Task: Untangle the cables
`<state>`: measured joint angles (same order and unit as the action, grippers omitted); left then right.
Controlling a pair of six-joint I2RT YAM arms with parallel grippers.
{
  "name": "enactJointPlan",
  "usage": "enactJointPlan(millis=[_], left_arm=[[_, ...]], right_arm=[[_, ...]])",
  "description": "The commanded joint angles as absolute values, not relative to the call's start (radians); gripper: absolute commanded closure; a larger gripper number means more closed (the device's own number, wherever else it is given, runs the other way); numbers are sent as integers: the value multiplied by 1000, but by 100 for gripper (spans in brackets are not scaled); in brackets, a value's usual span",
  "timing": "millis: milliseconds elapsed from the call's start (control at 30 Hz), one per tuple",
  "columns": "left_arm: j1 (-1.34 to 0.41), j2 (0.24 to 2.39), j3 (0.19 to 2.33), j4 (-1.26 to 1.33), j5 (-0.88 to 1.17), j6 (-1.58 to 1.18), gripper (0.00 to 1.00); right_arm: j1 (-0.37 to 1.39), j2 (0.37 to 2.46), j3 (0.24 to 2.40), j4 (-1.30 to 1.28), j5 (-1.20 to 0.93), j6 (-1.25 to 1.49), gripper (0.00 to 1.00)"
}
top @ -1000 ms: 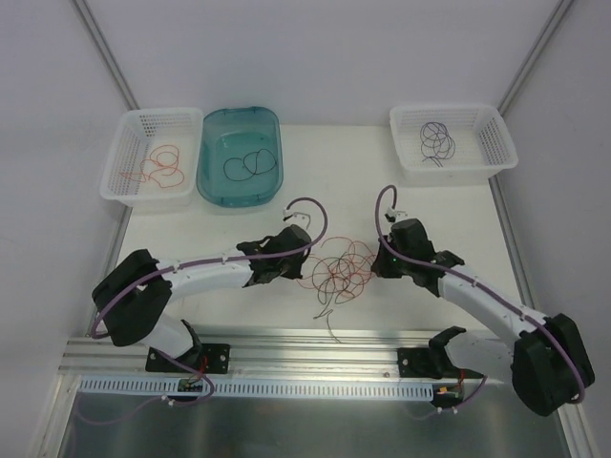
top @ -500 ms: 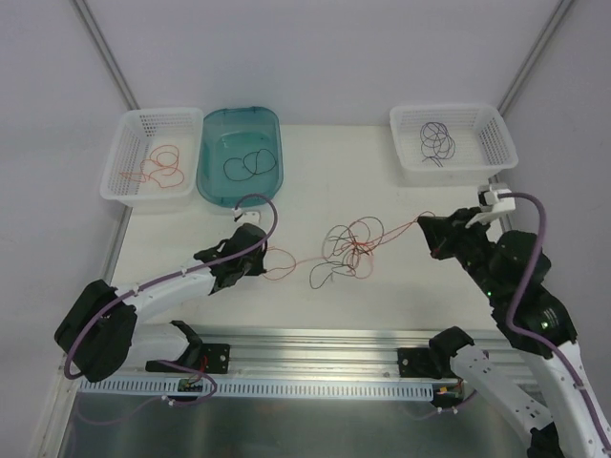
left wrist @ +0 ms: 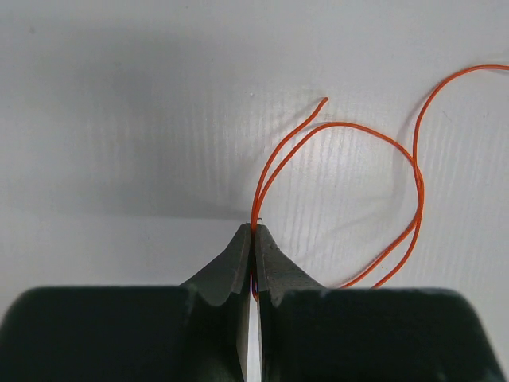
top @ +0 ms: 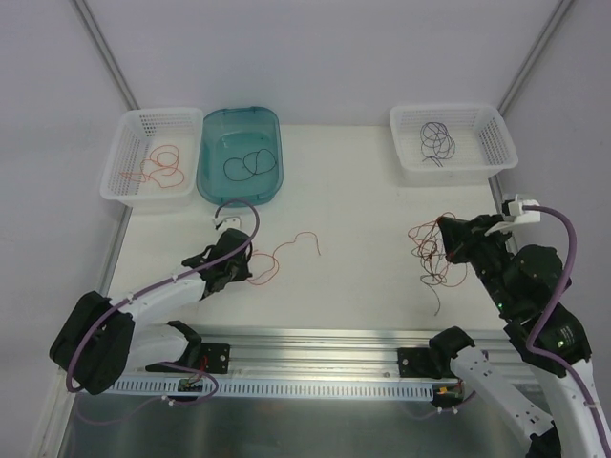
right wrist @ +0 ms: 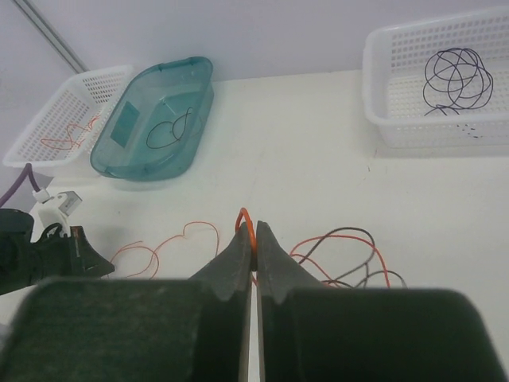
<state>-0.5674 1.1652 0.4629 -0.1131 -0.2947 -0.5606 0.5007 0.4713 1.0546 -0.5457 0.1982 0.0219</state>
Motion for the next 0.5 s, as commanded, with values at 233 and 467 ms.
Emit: enactJointPlan(millis=[233,467], left_arm=[[-561,976,485,-106,-170,-526,100],[-560,844,514,-130,-104,-525,100]], right_arm=[[495,615,836,-506,200,58,98],[497,801,611,-367,89,178,90]])
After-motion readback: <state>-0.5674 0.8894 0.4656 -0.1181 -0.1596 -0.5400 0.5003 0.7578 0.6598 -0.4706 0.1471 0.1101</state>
